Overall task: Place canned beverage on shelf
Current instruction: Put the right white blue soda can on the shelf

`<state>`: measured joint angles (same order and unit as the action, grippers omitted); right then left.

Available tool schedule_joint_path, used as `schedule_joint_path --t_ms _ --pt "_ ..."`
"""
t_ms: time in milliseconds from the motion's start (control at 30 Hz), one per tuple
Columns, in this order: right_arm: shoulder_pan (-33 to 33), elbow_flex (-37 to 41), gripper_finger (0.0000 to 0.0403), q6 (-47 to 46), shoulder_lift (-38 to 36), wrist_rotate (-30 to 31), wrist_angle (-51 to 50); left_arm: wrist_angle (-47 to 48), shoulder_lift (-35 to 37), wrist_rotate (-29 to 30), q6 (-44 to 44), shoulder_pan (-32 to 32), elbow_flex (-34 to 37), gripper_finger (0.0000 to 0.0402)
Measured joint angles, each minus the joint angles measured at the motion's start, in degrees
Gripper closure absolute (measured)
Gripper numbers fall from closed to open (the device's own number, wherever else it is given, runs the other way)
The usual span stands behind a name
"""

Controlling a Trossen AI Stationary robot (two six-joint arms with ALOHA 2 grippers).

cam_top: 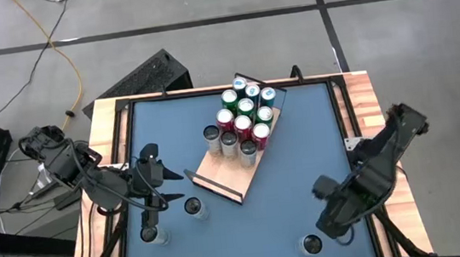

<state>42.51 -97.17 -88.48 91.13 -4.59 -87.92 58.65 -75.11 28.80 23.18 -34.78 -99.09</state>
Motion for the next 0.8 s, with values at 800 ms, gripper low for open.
schedule_joint_path --t_ms 800 --pt "1.61 -1.24 0.0107 -7.01 6.60 1.83 12.48 2.29 0.00 0.31 -2.49 0.02 0.00 0.0214"
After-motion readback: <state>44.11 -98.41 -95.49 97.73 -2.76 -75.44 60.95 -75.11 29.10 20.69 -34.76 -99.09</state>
